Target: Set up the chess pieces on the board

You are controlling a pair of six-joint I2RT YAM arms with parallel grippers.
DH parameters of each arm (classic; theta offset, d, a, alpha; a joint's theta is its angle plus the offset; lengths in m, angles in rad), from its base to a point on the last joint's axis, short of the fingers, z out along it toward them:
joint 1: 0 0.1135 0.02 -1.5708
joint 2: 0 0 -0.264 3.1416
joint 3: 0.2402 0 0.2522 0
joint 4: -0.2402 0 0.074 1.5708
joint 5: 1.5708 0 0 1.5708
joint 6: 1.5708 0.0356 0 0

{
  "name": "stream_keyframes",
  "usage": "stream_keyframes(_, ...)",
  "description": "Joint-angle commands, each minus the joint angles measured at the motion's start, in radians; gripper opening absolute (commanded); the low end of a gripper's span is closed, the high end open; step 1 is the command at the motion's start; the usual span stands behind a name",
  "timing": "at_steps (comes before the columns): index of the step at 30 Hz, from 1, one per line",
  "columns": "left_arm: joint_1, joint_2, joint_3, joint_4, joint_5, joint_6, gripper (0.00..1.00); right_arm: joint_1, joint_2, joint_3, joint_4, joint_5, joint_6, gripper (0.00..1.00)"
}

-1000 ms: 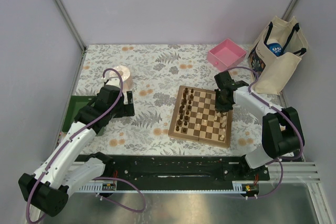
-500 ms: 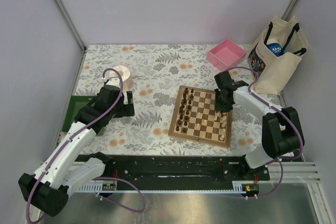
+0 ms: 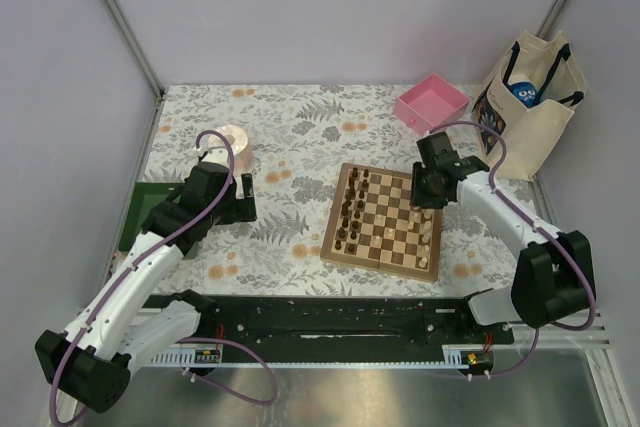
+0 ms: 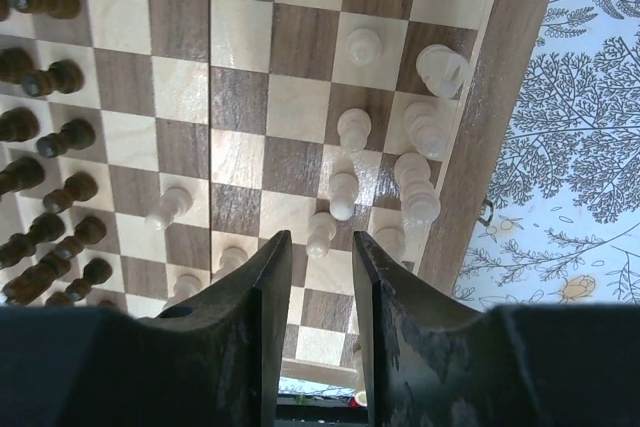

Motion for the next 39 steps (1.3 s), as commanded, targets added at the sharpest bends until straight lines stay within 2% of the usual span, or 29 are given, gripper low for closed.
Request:
stream_keyframes(1, 0.004, -0.002, 0.006, 0.031, 0.014, 0.007, 0.99, 0.026, -0.061, -0.003, -0.015, -0.038, 0.034, 0.4)
stream_keyframes(21, 0.004, -0.001, 0.007, 0.031, 0.012, 0.01, 0.99, 0.047, 0.066, -0.044, 0.011, -0.022, 0.039, 0.41)
stream_keyframes(28, 0.004, 0.002, 0.006, 0.031, 0.012, 0.008, 0.99, 0.047, 0.097, -0.038, 0.017, -0.022, 0.033, 0.36)
stream_keyframes(33, 0.004, 0.002, 0.006, 0.031, 0.012, 0.008, 0.99, 0.044, 0.088, -0.044, 0.016, -0.011, 0.03, 0.25)
stream_keyframes(39, 0.004, 0.001, 0.006, 0.031, 0.014, 0.008, 0.99, 0.047, 0.068, -0.047, -0.001, 0.004, 0.027, 0.24)
